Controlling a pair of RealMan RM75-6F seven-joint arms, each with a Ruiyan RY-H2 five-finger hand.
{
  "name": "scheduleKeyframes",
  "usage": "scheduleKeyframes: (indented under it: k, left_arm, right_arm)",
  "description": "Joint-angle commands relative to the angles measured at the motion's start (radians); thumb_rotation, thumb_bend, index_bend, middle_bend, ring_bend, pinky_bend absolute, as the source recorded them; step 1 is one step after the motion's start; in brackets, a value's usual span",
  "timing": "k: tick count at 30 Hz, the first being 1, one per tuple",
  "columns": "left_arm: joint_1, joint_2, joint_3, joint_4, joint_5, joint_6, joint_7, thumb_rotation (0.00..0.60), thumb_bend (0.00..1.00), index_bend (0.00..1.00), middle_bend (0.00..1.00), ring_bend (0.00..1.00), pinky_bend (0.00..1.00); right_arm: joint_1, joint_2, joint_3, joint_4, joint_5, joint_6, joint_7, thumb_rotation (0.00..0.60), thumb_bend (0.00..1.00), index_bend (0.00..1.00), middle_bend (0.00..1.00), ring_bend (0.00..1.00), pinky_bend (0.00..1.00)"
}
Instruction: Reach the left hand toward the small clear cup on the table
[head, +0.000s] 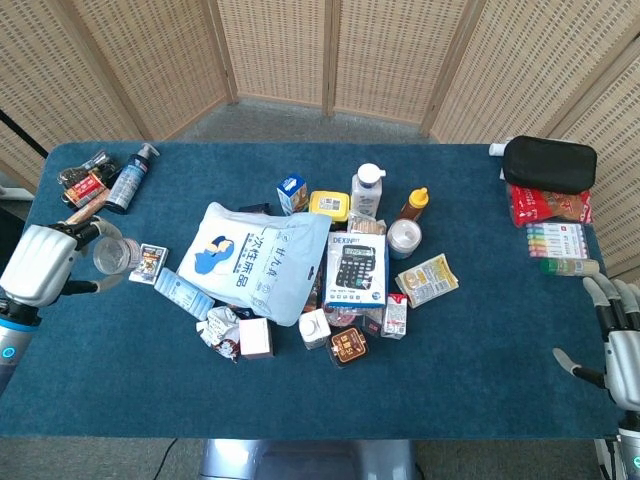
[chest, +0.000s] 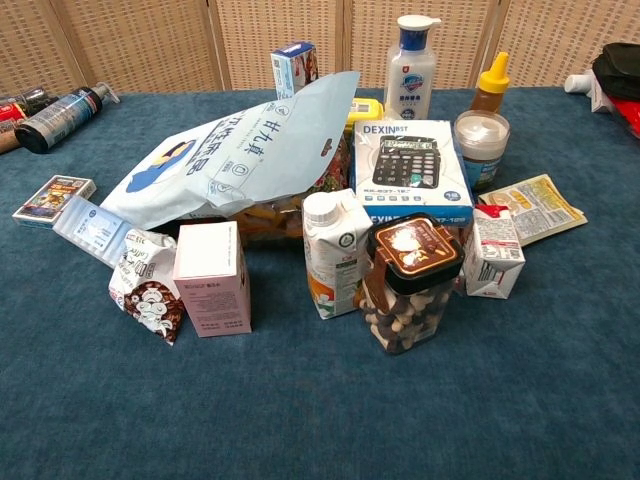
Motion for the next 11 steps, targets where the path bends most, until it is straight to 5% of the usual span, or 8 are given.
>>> scheduleKeyframes:
  k: [1,11]
  left_arm:
    - [0.001,0.031,-0.019,-0.036,-0.015,0.009,0.019,0.6,0.05,0.69,0.69,0.67,0.69]
    - [0.011,0.031,-0.014,-0.055,-0.011,0.01,0.033,0.6,0.05,0.69,0.69,0.68,0.69]
  right_arm:
    - [0.0,0.0,-0.002,0.001,-0.002,0.0,-0.002,0.591,0.0,0.0,0.0,0.0,0.0]
    - [-0.008,0.004,-0.003,0.005,-0.01,0.015,0.013,0.593,0.0,0.0,0.0,0.0,0.0]
